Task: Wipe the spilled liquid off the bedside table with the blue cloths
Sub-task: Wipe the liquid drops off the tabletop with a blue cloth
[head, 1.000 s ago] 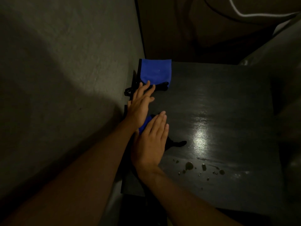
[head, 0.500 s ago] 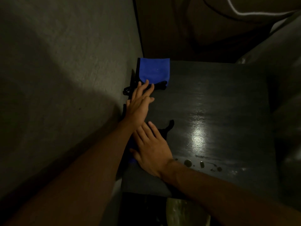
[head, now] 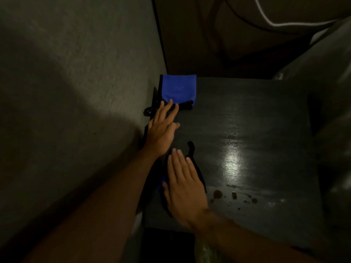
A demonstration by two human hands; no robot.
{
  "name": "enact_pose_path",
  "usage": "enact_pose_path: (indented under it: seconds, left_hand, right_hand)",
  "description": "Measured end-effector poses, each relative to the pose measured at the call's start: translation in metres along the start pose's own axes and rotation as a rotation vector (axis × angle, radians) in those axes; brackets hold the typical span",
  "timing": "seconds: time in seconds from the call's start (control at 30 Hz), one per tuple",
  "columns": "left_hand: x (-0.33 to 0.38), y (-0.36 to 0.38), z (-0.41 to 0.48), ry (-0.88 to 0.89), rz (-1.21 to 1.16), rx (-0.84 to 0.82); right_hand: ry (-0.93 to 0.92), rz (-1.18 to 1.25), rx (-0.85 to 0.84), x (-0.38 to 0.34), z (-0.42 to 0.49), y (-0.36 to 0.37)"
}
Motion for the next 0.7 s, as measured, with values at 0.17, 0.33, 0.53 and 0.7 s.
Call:
enact_pose_path:
  seconds: [0.17, 0.33, 0.53, 0.7]
  left_hand:
    - [0.002, 0.003, -0.001, 0.014, 0.034, 0.028]
    - [0.003, 0.009, -0.001, 0.028, 0.215, 0.100]
    - [0.008, 0.005, -0.003, 0.116, 0.229, 0.161]
    - [0.011, 0.009, -0.004, 0.095, 0.350, 0.125]
  right_hand:
    - [0.151, 0.103, -0.074, -0.018, 0.014, 0.017]
    - [-0.017, -0.010, -0.068, 0.000, 0.004, 0.015]
    - [-0.087, -0.064, -0.114, 0.032, -0.008, 0.014]
    - [-0.151, -0.095, -0.133, 0.067, -0.018, 0.008]
Point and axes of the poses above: each hand's wrist, its own z-axis towards the middle knuckle, its own y-axis out of the palm, x = y × z, the point moved 7 cm from there along z, towards the middle knuckle, and after that the axes turned 15 degrees about y, right-handed, at the moved point
